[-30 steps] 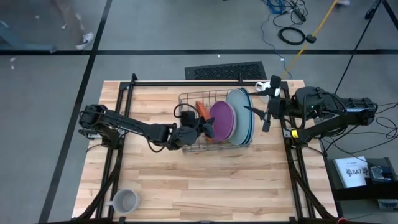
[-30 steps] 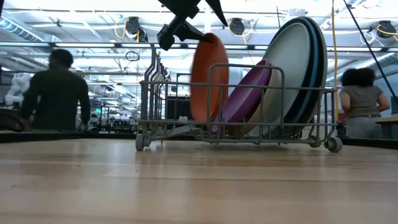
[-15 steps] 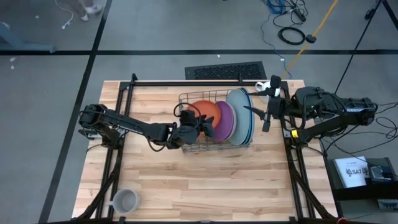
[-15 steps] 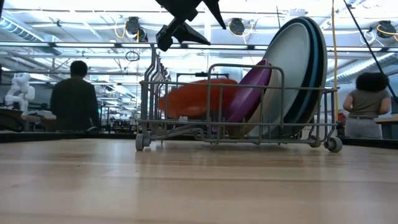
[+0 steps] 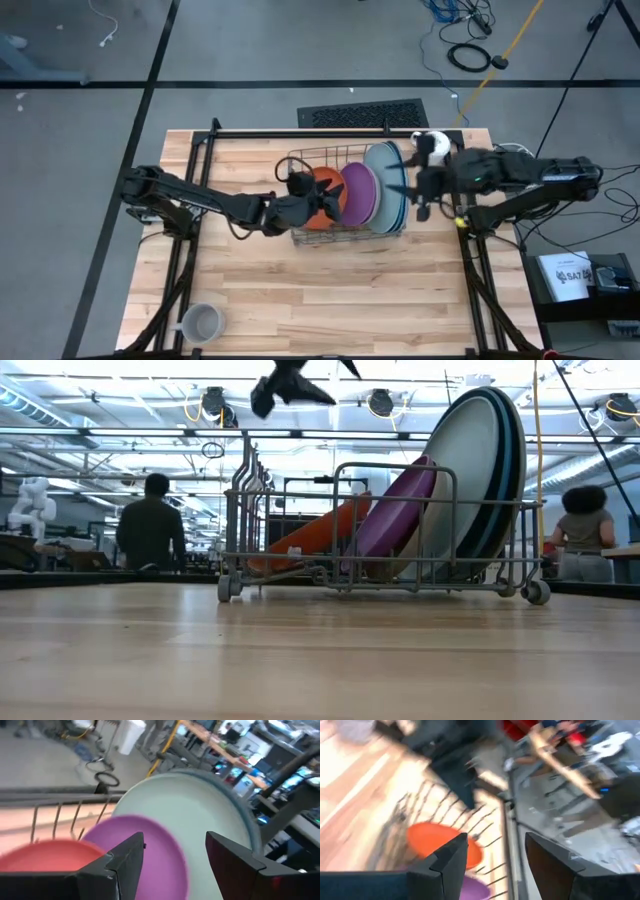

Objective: Sort dishes
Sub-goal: Return to Home Position

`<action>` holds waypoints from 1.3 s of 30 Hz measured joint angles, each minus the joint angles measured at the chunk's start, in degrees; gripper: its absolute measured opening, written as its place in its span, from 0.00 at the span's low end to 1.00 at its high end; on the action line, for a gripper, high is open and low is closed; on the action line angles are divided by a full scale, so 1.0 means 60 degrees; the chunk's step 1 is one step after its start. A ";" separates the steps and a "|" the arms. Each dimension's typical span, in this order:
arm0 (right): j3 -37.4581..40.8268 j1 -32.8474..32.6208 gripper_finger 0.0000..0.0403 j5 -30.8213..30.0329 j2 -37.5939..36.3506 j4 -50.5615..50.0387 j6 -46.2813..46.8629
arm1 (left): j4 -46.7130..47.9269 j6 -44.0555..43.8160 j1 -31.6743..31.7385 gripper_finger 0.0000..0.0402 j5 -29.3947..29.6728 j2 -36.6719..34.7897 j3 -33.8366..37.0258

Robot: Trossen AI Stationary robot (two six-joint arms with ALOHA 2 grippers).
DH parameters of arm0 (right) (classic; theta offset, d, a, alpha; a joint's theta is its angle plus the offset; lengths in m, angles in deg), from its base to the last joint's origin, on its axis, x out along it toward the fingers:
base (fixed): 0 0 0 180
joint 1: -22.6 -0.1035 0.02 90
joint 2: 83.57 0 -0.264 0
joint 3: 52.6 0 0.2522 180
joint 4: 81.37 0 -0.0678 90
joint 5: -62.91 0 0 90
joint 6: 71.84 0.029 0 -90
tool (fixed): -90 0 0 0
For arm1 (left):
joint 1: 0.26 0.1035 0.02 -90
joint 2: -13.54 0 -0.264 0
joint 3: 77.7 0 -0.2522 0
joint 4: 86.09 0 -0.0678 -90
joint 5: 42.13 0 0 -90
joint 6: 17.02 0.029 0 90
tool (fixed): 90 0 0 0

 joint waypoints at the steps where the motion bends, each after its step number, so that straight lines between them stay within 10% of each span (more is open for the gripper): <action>1: 0.0000 -0.0004 0.48 0.0161 0.0155 -0.0146 -0.0045 | -0.0057 0.0258 -0.0004 0.53 -0.0091 -0.0148 0.0000; 17: 0.0004 0.0062 0.48 0.0815 0.1463 -0.0040 -0.1464 | 0.0054 0.3599 -0.0606 0.53 -0.0257 -0.2078 -0.0004; 27: 0.0004 0.0065 0.47 0.0291 0.1612 0.1428 -0.1758 | 0.2718 0.4498 -0.0603 0.51 0.0796 -0.3828 -0.0004; 39: 0.0004 0.0671 0.07 0.0068 0.0423 0.1195 -0.0446 | 0.4231 0.6307 -0.0657 0.02 0.1017 -0.4819 0.0000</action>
